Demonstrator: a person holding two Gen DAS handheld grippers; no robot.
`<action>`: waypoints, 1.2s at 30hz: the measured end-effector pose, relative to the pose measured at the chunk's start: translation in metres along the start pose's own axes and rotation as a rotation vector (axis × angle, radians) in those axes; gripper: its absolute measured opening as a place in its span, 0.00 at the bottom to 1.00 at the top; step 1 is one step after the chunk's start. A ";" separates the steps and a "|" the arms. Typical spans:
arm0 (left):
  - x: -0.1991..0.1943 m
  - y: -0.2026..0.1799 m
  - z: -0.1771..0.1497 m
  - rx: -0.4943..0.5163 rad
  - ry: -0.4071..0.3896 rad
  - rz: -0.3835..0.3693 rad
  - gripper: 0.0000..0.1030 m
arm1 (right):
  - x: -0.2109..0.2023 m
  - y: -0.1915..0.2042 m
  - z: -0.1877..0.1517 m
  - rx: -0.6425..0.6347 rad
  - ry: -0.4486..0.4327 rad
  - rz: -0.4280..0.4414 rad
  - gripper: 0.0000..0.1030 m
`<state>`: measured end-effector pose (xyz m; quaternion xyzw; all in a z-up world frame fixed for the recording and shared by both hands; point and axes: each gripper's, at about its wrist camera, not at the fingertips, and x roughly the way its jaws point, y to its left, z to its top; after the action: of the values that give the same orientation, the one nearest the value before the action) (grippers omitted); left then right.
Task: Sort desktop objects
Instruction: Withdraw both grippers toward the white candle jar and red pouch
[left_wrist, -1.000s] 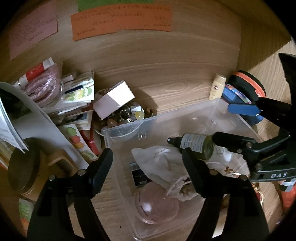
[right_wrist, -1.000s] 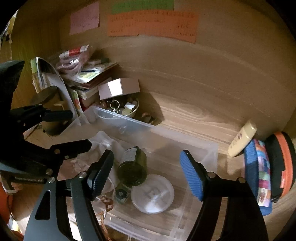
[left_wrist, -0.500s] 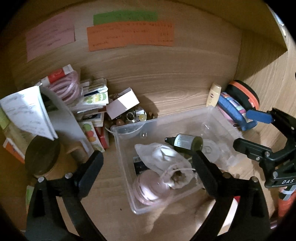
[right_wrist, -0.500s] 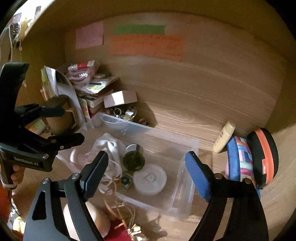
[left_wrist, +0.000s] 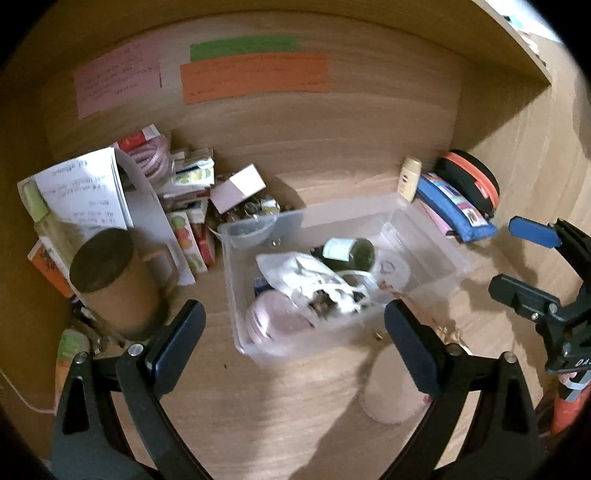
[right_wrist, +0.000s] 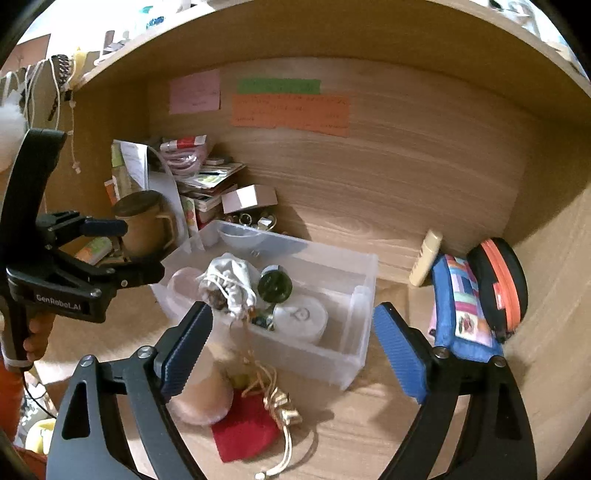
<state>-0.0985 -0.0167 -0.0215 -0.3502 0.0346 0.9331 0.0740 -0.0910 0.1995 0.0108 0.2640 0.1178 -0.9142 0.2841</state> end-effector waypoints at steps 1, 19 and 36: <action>-0.001 -0.004 -0.004 0.003 0.002 0.004 0.96 | -0.002 -0.001 -0.004 0.003 0.000 0.001 0.85; 0.030 -0.052 -0.056 -0.028 0.126 -0.113 0.96 | 0.002 -0.022 -0.078 0.080 0.102 0.056 0.86; 0.058 -0.062 -0.060 -0.097 0.160 -0.195 0.76 | 0.050 -0.017 -0.093 0.051 0.254 0.209 0.54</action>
<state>-0.0927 0.0444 -0.1053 -0.4285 -0.0390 0.8911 0.1443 -0.0969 0.2243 -0.0930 0.3952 0.1013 -0.8417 0.3538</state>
